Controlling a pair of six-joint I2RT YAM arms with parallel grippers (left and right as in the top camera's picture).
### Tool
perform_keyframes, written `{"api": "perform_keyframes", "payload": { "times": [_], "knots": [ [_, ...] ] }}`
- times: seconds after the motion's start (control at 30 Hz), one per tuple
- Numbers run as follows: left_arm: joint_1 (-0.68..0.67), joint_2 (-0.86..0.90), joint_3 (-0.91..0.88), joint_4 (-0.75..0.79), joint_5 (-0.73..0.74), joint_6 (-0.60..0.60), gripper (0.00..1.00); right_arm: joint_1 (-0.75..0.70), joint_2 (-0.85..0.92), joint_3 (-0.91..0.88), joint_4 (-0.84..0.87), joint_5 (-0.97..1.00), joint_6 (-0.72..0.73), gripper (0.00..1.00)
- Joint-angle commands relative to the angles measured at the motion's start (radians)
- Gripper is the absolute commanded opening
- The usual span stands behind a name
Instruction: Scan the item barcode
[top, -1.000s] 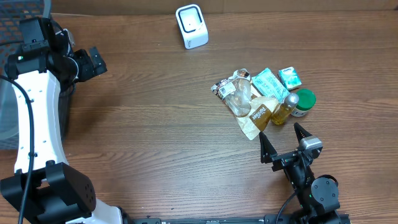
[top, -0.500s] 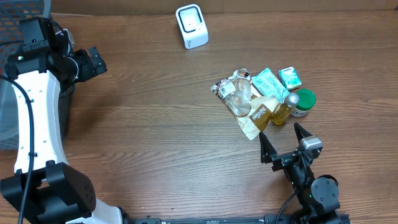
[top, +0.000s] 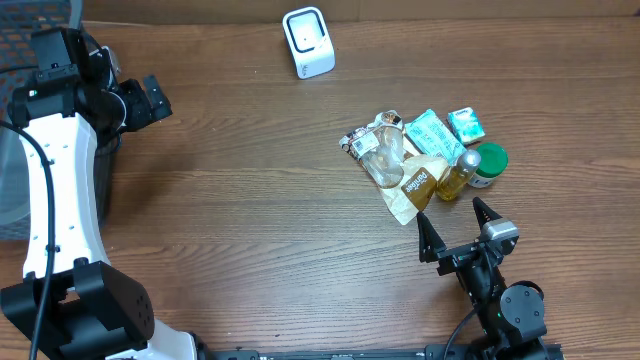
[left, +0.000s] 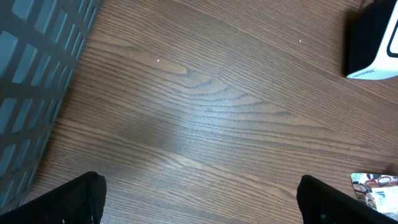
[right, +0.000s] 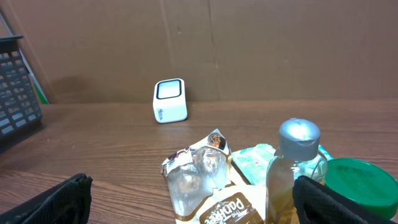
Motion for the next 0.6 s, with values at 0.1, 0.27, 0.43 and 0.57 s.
{"api": "perform_keyframes", "payload": {
  "times": [0.1,0.27,0.43,0.57],
  "knots": [
    [-0.008,-0.005,0.01,0.001,-0.006,-0.006,1.0,-0.006,-0.008,-0.01,0.004,-0.009,-0.007,1.0],
    [-0.008,-0.099,0.01,0.001,-0.006,-0.006,1.0,-0.006,-0.008,-0.01,0.004,-0.009,-0.007,1.0],
    [-0.008,-0.343,0.01,0.001,-0.006,-0.006,1.0,-0.006,-0.008,-0.01,0.004,-0.009,-0.007,1.0],
    [-0.008,-0.515,0.01,0.001,-0.006,-0.006,1.0,-0.006,-0.008,-0.01,0.004,-0.009,-0.007,1.0]
  ]
}}
